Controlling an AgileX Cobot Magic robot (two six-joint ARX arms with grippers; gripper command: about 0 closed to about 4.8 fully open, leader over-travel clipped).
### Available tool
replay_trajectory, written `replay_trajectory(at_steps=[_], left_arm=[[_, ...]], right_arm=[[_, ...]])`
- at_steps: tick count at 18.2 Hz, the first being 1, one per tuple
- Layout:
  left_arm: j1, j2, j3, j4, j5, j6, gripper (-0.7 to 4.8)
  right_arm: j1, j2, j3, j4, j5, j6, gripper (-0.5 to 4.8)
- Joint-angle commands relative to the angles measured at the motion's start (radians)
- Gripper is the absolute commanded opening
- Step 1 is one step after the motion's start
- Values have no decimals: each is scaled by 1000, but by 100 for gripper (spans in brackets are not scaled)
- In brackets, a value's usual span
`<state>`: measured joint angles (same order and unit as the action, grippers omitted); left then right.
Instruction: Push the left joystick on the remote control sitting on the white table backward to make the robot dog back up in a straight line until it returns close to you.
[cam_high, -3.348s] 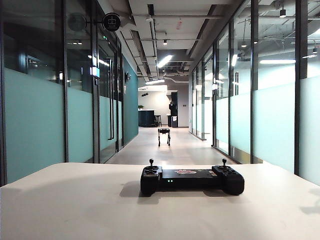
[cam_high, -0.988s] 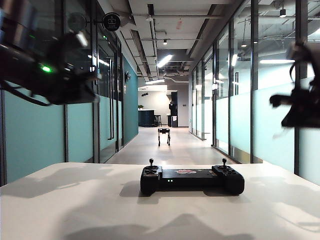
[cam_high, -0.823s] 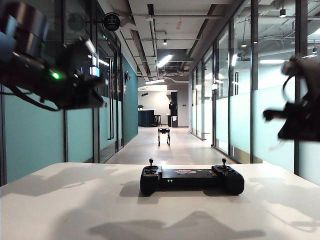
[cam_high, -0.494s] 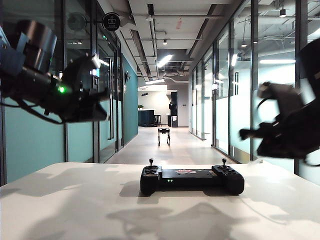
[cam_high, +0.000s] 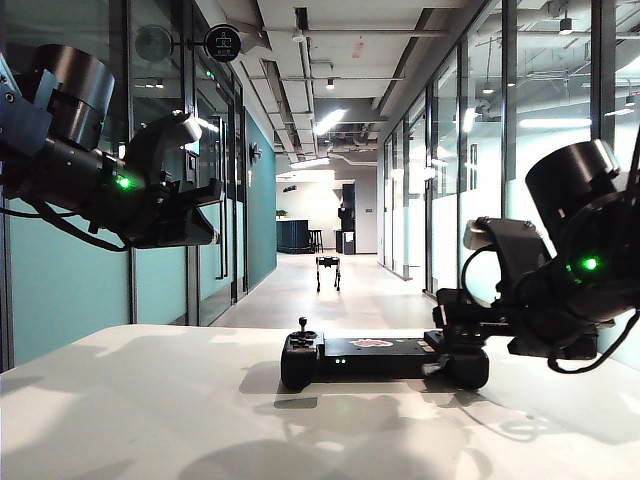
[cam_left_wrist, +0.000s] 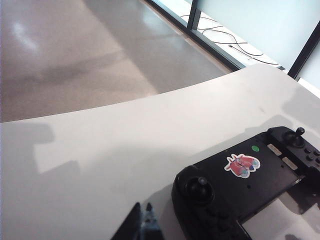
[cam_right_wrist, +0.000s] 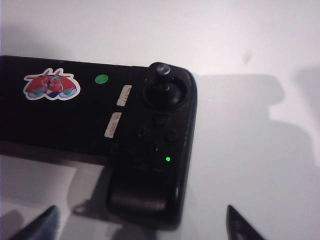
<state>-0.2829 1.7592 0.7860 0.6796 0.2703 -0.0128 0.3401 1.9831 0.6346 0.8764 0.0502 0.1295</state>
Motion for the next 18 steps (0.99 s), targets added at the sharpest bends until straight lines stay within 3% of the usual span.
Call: replay_trajectory(at_steps=[1,9,13,18], left_arm=[[-2,-2,4,19,4,5,-5],[-2,-2,22,18,24,5,-5],[-2,-1,112,-113,25,35,-5],[-2,-1,119,-125,26,42,-5]], right_arm=[[2,10,27,14,2,1,458],[-19,21,105,-87,-32,-3,453],[-38,27,106,-86,-112,-34,453],[-38,79,150,-88,-124,-40,453]])
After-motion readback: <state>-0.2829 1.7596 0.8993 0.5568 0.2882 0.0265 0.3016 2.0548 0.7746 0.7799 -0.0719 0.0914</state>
